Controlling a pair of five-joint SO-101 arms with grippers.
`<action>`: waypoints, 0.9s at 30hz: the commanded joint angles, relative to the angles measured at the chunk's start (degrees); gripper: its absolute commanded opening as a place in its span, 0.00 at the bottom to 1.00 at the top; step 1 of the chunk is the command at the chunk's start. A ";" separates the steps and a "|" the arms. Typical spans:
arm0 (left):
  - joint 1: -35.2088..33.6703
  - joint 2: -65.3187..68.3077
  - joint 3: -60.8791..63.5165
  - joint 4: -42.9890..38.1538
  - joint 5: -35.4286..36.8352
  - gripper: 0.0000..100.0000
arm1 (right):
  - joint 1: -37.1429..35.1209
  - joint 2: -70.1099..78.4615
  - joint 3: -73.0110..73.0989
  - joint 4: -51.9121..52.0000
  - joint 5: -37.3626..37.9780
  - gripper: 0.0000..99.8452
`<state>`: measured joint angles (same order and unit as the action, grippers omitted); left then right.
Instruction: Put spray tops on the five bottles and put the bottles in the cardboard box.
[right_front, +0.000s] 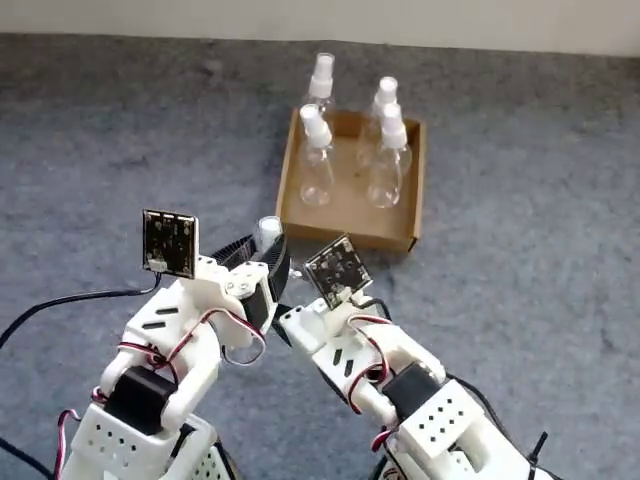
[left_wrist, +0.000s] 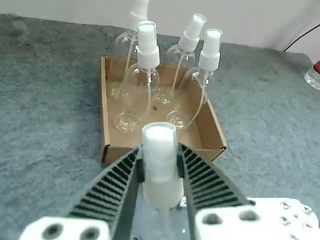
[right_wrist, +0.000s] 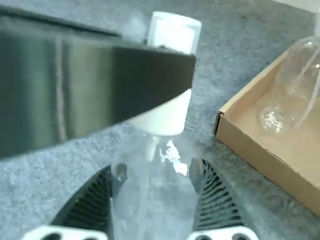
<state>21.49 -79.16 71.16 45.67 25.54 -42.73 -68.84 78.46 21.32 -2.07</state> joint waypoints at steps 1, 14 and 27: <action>1.10 0.48 1.01 1.05 -0.79 0.00 | 2.95 -2.42 -2.15 -3.74 -1.23 0.00; 0.75 0.48 0.92 1.23 -10.55 0.00 | 5.14 -2.42 -2.15 -3.74 -3.69 0.00; -0.31 0.48 -1.36 1.32 -10.55 0.10 | 6.11 -2.42 -2.24 -3.65 -3.96 0.00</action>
<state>20.88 -78.37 72.22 46.55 15.60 -37.19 -69.89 78.20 19.47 -5.49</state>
